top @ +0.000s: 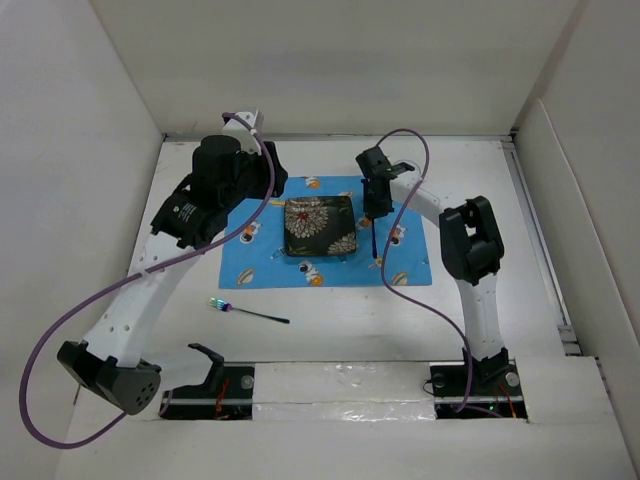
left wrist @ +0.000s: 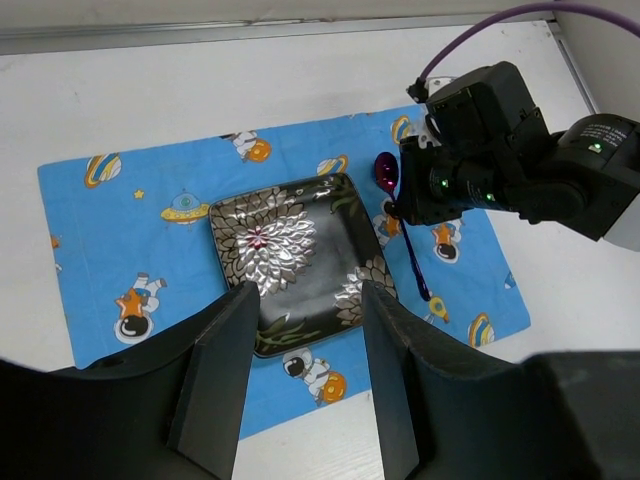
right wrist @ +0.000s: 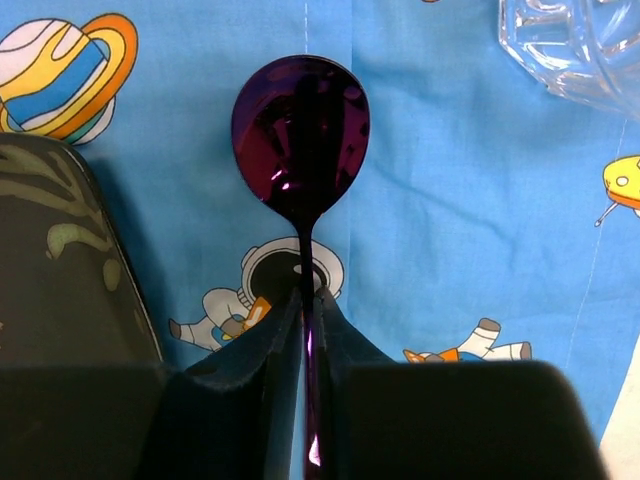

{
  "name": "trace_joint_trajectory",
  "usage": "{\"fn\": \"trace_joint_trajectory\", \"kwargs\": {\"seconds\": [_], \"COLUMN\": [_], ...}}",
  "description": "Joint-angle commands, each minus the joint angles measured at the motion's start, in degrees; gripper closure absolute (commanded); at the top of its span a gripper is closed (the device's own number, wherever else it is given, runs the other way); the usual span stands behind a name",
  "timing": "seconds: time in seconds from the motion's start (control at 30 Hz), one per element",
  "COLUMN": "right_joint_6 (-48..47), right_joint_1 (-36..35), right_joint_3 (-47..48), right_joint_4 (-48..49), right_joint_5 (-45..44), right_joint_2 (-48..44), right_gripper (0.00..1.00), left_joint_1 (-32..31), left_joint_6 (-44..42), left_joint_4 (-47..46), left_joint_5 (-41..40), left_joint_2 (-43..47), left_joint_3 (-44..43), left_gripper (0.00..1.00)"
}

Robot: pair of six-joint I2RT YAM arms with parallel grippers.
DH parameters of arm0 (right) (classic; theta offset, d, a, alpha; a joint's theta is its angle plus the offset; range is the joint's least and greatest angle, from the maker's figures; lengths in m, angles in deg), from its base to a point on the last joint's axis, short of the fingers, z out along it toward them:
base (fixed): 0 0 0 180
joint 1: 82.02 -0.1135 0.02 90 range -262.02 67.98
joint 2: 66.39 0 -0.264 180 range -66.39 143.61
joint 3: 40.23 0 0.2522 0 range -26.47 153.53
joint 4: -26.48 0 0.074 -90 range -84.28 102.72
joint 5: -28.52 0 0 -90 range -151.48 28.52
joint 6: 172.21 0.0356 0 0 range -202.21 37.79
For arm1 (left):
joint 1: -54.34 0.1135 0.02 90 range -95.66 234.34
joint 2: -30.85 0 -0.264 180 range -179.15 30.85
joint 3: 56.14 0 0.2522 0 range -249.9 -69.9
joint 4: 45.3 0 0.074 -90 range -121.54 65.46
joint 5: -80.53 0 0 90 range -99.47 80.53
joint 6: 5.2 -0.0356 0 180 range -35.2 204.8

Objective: Set the dinner table for one person

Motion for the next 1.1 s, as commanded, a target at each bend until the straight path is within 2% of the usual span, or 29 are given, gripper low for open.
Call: {"fn": "trace_joint_trajectory", "kwargs": {"seconds": [0.0, 0.1, 0.23, 0.27, 0.3, 0.4, 0.47, 0.5, 0.53, 0.57, 0.63, 0.67, 0.77, 0.8, 0.87, 0.9, 0.97, 1.07], "right_joint_6": [-0.6, -1.2, -2.2, -2.6, -3.1, -5.2, -3.7, -3.7, -1.3, 0.7, 2.4, 3.1, 4.4, 4.6, 5.8, 6.0, 6.7, 6.4], "right_joint_1": [-0.4, -0.4, -0.4, -1.3, -2.1, -7.0, -11.9, -13.2, -14.4, -17.6, -18.7, -19.8, -23.7, -24.9, -25.7, -25.7, -26.2, -26.2], "right_joint_3": [0.4, 2.1, 2.6, 0.0, -2.1, -11.7, -18.0, -20.2, -22.5, -27.0, -30.7, -32.1, -36.5, -37.3, -40.5, -41.6, -44.1, -45.1], "right_joint_4": [0.0, -1.4, -2.9, -2.2, -0.8, 6.7, 9.5, 9.5, 11.5, 13.9, 15.8, 16.1, 16.3, 16.0, 16.5, 17.6, 18.1, 16.8], "right_joint_5": [-0.9, -0.9, -0.7, 0.5, 2.0, 9.8, 9.4, 9.5, 9.8, 12.4, 14.5, 15.3, 15.7, 15.7, 16.6, 17.1, 18.3, 19.0], "right_joint_2": [-1.3, -3.1, -8.5, -12.6, -15.1, -23.4, -27.8, -29.3, -31.0, -34.3, -37.3, -38.6, -42.7, -43.6, -47.3, -48.9, -53.3, -58.0], "right_gripper": [0.76, 0.65, 0.6, 0.62, 0.78, 1.0, 1.0, 1.0, 1.0, 1.0, 1.0, 1.0, 1.0, 1.0, 1.0, 1.0, 1.0, 1.0], "left_joint_1": [0.1, 0.1, 0.1, 0.1, 0.1, 0.1, 0.1, 0.1, 0.1, 0.1, 0.1, 0.1, 0.1, 0.1, 0.1, 0.1, 0.1, 0.1], "left_joint_6": [0.2, 0.1, 0.8, 1.2, 1.9, 6.6, 17.8, 17.8, 25.1, 33.4, 36.6, 43.3, 53.2, 55.5, 59.3, 63.0, 65.8, 71.1], "left_joint_4": [-2.0, -1.0, 0.5, 0.9, 1.6, 5.5, 11.9, 14.1, 16.6, 24.2, 26.6, 30.6, 33.8, 33.3, 29.9, 28.6, 24.3, 23.5], "left_joint_5": [0.4, -0.7, -3.8, -5.6, -6.5, -12.7, -18.7, -18.8, -19.9, -21.6, -20.9, -18.8, -12.5, -11.3, -8.6, -7.9, -6.8, -7.3], "left_joint_2": [0.1, -0.5, -0.5, -0.3, -0.1, 0.4, 0.1, 0.1, 0.2, 0.4, 0.2, 0.3, 1.3, 2.1, 5.5, 6.7, 9.4, 8.4], "left_joint_3": [-2.7, -4.2, -6.0, -6.2, -6.4, -5.8, -4.8, -3.9, -3.0, -0.7, 1.8, 3.5, 12.1, 17.8, 23.3, 28.4, 33.1, 38.6], "left_gripper": [0.57, 0.59, 0.67, 0.7, 0.75, 0.84, 0.87, 0.91, 0.94, 0.98, 0.99, 0.99, 1.0, 1.0, 0.99, 0.93, 0.86, 0.83]}}
